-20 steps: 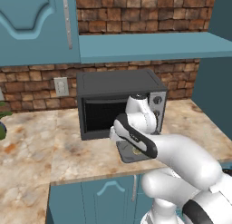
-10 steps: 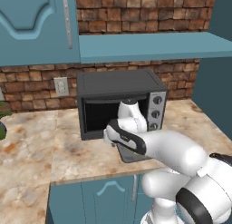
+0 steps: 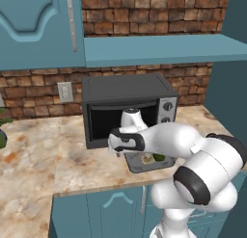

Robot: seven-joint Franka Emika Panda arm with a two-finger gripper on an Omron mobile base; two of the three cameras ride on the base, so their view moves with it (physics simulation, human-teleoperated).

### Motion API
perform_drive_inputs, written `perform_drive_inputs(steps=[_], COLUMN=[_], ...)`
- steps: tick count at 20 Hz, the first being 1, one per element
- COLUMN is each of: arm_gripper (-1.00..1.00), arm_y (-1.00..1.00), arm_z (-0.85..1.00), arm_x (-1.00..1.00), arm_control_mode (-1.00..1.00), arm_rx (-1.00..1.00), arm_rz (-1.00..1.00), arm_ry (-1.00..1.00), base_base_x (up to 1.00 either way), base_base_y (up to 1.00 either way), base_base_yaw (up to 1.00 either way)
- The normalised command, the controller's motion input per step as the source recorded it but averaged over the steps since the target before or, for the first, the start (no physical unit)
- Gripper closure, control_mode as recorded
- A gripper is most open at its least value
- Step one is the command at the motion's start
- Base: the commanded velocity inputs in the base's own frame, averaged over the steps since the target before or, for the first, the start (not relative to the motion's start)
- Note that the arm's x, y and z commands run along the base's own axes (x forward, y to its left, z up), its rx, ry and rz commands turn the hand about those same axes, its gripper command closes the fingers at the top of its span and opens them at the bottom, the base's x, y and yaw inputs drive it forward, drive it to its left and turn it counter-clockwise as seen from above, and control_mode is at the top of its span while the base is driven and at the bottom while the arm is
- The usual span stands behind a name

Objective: Take the lime and mushroom out of the freezer and place them in the tupperware container on the counter. Then put the tupperware containing the vegetables back in the freezer.

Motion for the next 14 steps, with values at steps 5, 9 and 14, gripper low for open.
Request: perform_drive_inputs(steps=[5, 9, 14], arm_gripper=[-1.0, 1.0, 1.0], arm_y=[0.0, 0.0, 0.0], arm_z=[-0.33, -0.2, -0.12], arm_x=[0.0, 0.0, -0.02], arm_control_mode=[-1.0, -1.0, -1.0], arm_rx=[-0.03, 0.0, 0.0], arm_rz=[-0.03, -0.02, -0.01], arm_ry=[0.0, 0.0, 0.0], base_base_x=[0.0, 0.0, 0.0], base_base_y=[0.0, 0.0, 0.0], base_base_yaw=[0.0, 0.0, 0.0])
